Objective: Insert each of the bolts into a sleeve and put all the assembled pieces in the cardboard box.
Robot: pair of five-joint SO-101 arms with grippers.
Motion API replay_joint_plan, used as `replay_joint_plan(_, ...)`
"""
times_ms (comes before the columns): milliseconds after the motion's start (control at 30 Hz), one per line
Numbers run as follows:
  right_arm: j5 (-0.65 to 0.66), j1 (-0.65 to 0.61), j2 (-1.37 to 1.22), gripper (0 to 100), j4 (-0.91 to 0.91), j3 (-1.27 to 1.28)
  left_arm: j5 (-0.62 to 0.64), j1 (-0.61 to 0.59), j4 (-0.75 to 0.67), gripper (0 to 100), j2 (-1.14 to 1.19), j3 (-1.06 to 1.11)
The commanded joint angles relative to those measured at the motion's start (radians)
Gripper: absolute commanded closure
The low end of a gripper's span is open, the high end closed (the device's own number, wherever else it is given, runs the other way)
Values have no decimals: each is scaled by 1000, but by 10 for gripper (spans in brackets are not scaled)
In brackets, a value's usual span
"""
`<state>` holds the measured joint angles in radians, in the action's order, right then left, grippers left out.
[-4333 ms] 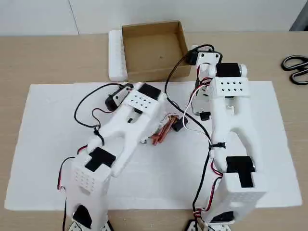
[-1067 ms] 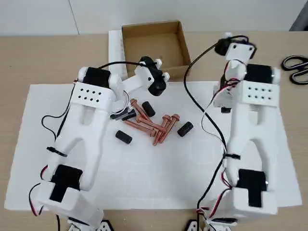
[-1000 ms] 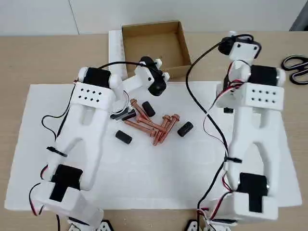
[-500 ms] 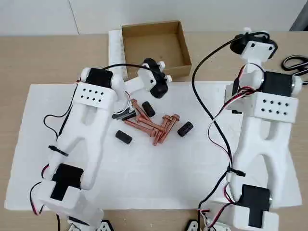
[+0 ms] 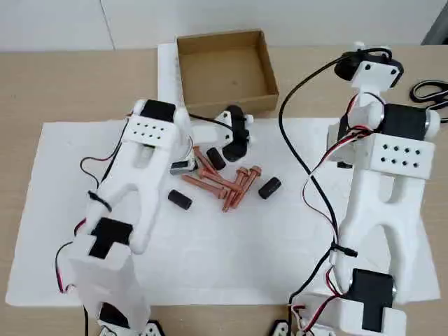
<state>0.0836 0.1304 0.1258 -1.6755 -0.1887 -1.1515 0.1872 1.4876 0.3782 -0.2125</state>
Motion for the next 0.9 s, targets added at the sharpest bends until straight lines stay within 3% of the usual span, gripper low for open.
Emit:
replay_joint_plan(0,-6,8,51,994,2,-11,-11,34,84,868,43,-148)
replay_joint_plan(200,-6,8,51,994,2,-11,-11,138,221,863,161,-367)
replay_joint_plan(467,-6,8,51,994,2,-11,-46,183,247,863,321,-535)
replay_joint_plan(867,-11,8,51,994,4,-12,-41,181,267,863,284,-550)
